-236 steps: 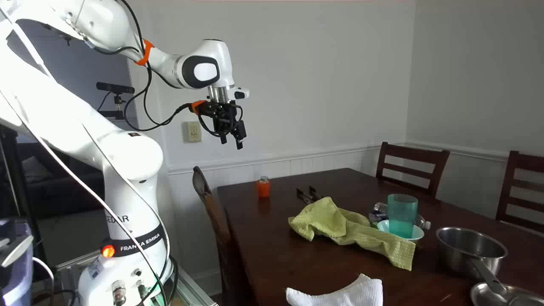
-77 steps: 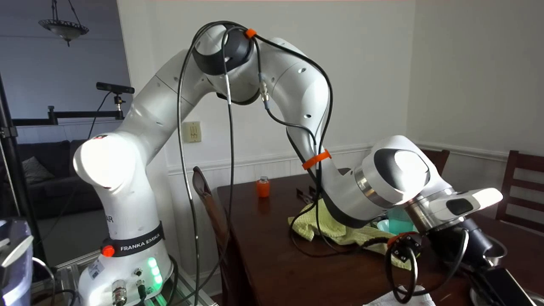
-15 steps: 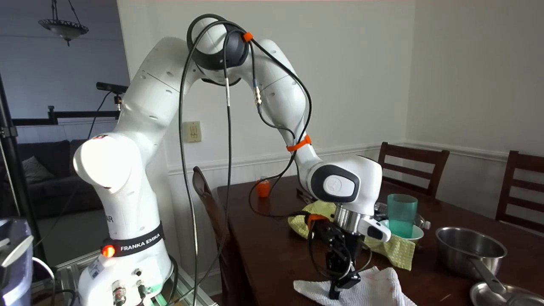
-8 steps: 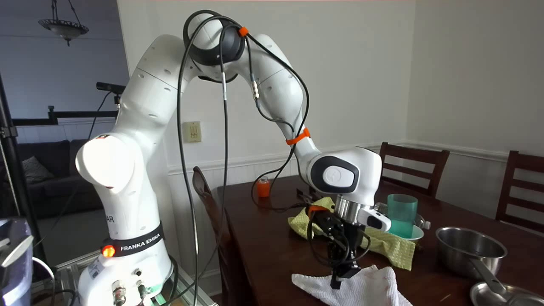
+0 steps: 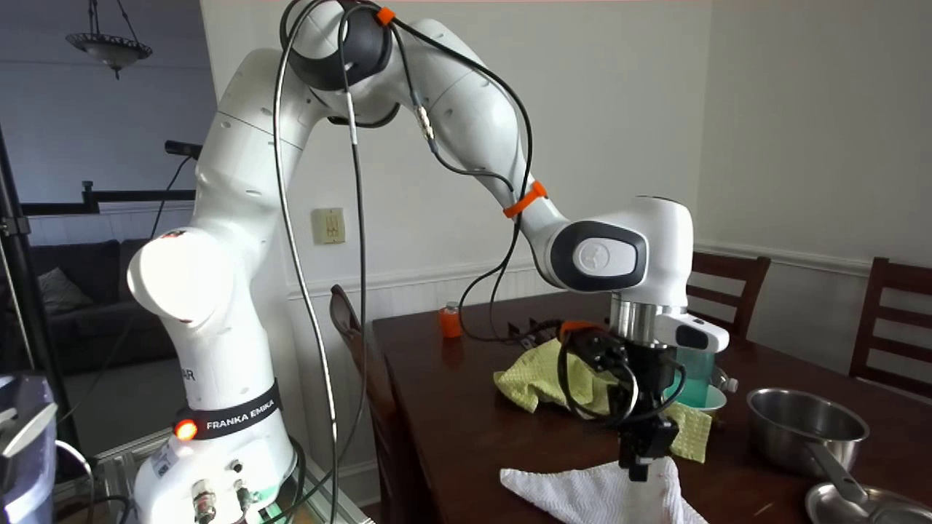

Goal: Unfold the white towel twice

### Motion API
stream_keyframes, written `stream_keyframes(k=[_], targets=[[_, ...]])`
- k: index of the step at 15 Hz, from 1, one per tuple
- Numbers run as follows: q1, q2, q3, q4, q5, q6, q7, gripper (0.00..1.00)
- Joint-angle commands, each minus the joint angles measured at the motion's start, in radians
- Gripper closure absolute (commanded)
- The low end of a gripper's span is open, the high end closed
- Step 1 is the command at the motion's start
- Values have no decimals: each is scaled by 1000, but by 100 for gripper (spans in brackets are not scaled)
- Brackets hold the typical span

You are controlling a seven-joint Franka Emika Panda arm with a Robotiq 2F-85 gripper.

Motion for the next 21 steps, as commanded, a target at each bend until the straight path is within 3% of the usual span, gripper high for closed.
stream_keyframes(k=[1,3,8,9,11,14,21], targets=[[5,2,-9,14,4,-2,5,65],[5,3,-11,25,4,-3,12,53],[6,5,-11,25,5,-3,16,52],[11,4,0,34,21,-17,27,27],[34,10,2,51,15,-32,63,21],[66,20,6,61,18,-44,117,1],[101,66,11,71,35,-16,234,0]])
